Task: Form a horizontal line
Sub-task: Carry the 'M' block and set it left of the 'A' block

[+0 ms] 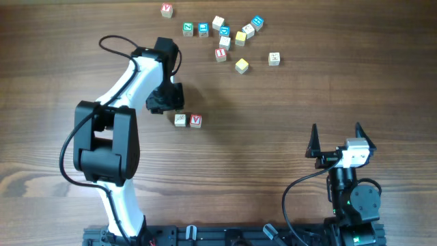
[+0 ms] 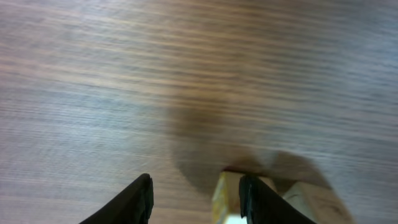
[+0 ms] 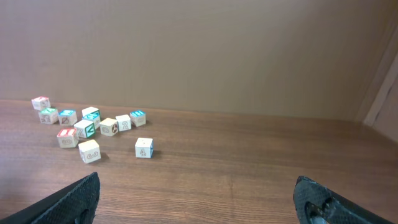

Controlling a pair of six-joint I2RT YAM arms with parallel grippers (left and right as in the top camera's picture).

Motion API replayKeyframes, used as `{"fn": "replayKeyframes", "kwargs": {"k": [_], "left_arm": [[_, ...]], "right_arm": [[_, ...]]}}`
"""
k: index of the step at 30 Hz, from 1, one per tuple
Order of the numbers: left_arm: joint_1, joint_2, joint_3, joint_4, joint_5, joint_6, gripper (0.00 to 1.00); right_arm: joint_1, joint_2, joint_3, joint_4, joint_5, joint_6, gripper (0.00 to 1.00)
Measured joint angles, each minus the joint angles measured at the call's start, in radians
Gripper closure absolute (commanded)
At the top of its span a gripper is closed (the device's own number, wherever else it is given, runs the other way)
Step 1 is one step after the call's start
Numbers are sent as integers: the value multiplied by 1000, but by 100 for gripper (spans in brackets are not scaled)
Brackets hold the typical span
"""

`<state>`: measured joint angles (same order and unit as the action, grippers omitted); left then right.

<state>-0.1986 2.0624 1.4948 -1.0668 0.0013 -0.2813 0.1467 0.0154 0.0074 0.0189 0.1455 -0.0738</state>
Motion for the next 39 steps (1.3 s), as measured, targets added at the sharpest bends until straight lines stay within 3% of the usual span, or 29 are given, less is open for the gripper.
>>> {"fn": "replayKeyframes", "kwargs": {"k": [7,11,14,39], "left_arm": [[46,0,0,-79,0,-10,53],[55,0,0,-114,0,-12,71],[55,0,0,-127,0,-17,76],[-82,0,0,-99,0,-8,74]], "right_arm": [[0,0,0,0,0,0,0],[0,0,0,0,0,0,0],[0,0,0,0,0,0,0],[0,0,0,0,0,0,0]]}}
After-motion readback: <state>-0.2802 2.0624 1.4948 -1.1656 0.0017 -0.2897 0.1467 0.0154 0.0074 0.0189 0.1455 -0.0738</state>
